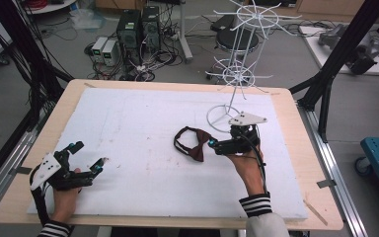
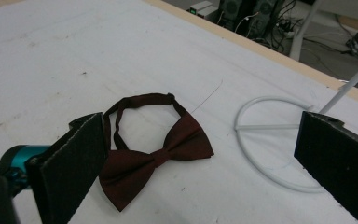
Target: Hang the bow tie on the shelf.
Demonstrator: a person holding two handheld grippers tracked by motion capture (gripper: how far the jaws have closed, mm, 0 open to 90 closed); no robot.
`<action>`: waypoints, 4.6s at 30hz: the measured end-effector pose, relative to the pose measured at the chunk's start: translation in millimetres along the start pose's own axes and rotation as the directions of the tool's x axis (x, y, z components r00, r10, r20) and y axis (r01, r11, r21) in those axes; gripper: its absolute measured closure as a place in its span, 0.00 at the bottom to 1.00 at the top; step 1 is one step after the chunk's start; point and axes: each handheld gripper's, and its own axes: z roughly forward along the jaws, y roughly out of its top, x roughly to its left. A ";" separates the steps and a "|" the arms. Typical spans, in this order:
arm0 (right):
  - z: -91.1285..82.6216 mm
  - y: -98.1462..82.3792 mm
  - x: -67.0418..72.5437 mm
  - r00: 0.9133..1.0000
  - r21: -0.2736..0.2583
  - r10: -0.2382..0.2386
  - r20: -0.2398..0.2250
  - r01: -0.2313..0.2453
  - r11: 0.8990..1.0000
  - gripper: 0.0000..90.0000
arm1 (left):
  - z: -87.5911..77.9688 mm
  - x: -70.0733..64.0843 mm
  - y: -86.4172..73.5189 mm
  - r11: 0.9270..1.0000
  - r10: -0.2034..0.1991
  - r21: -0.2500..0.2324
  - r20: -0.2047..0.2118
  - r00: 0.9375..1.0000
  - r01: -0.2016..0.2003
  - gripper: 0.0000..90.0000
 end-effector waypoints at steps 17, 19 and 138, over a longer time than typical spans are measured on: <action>27.4 6.3 3.0 0.999 0.106 0.039 -0.014 -0.037 0.994 0.02 | -0.1 0.1 0.0 1.000 -0.003 0.001 0.000 1.000 0.003 0.03; 31.8 7.3 3.9 0.999 0.126 0.041 -0.008 -0.039 0.991 0.02 | -0.2 0.2 0.0 1.000 -0.004 0.001 0.000 1.000 0.004 0.03; 74.3 9.7 17.6 0.976 0.281 0.214 -0.035 -0.196 0.939 0.87 | -0.1 0.1 0.0 1.000 -0.003 0.000 -0.001 1.000 0.003 0.03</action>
